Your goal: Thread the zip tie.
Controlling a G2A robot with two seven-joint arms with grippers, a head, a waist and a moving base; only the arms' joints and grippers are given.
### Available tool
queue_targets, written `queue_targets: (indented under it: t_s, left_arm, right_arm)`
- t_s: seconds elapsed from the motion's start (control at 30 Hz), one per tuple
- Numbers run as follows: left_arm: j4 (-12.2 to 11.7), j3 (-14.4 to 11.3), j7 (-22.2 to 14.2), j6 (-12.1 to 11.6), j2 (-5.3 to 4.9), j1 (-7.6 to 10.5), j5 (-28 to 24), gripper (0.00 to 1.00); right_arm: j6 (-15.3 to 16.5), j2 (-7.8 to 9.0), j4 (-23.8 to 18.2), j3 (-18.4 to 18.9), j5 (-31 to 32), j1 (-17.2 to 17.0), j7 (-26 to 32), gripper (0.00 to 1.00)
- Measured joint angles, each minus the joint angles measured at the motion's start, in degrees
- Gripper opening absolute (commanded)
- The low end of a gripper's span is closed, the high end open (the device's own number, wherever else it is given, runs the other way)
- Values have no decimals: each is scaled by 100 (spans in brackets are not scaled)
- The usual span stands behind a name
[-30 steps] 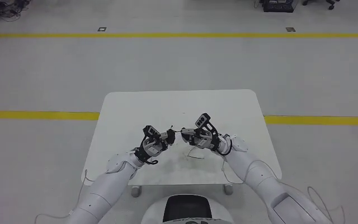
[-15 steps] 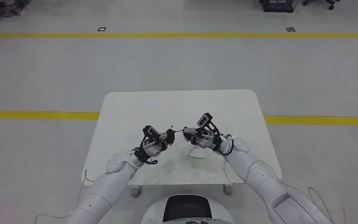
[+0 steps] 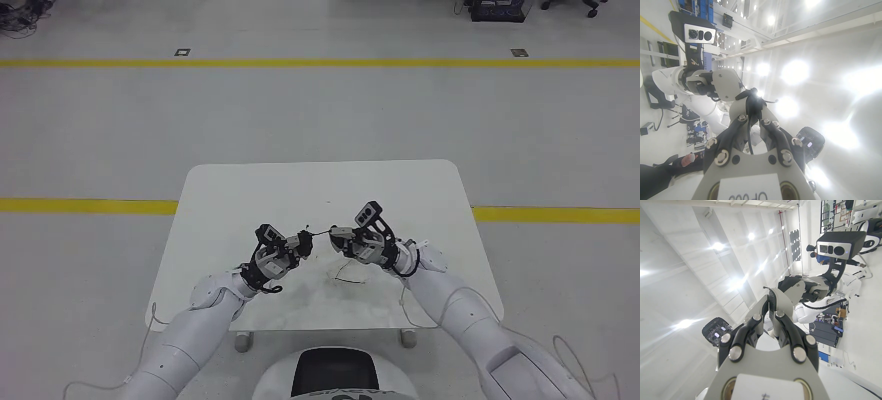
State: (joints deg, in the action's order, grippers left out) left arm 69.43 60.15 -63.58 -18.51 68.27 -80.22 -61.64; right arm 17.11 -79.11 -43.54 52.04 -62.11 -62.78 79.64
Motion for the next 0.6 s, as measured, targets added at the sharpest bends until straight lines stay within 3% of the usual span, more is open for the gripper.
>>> queue_targets:
  t_s: [0.6]
  left_arm:
    - [-9,13,44,-22,16,-3,13,0]
  right_arm:
    - [-9,19,-11,125,29,-38,0,0]
